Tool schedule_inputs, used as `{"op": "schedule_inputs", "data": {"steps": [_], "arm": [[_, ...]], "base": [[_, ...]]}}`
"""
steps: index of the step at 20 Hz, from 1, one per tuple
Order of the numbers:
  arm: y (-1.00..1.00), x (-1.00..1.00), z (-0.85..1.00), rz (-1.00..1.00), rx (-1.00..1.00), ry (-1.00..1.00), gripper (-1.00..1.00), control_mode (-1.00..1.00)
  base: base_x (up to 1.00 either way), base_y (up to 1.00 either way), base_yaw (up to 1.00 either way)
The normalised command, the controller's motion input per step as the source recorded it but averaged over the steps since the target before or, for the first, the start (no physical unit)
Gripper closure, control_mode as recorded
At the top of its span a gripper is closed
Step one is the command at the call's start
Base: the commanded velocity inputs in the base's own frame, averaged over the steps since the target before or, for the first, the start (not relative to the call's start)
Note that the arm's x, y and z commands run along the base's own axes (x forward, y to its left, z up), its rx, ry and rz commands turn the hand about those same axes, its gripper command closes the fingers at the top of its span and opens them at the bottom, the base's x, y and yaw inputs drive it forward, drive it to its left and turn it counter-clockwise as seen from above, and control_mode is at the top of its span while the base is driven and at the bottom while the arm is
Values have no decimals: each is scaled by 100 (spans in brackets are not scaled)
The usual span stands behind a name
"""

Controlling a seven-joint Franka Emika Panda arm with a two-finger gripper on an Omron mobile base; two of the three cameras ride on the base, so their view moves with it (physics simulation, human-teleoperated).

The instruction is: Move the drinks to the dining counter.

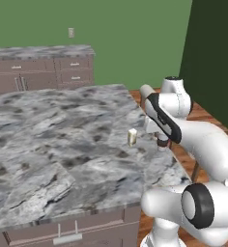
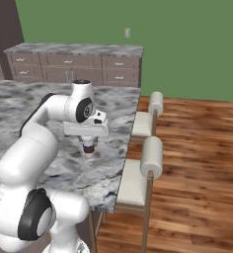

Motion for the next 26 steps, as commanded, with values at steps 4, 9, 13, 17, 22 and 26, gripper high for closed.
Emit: {"op": "schedule_inputs", "data": {"steps": [4, 9, 13, 17, 22, 26], "arm": [[0, 0, 0, 0, 0, 0, 100, 100], [-54, 91, -21, 3, 13, 0, 100, -100], [-43, 95, -33, 5, 7, 0, 100, -100], [-9, 83, -30, 2, 0, 0, 100, -100], [-1, 75, -36, 1, 0, 6, 100, -100], [0, 58, -52, 3, 0, 4, 100, -100]], "base": [[71, -27, 1], [0, 0, 0], [0, 0, 0], [0, 0, 0], [0, 0, 0], [0, 0, 0]]}}
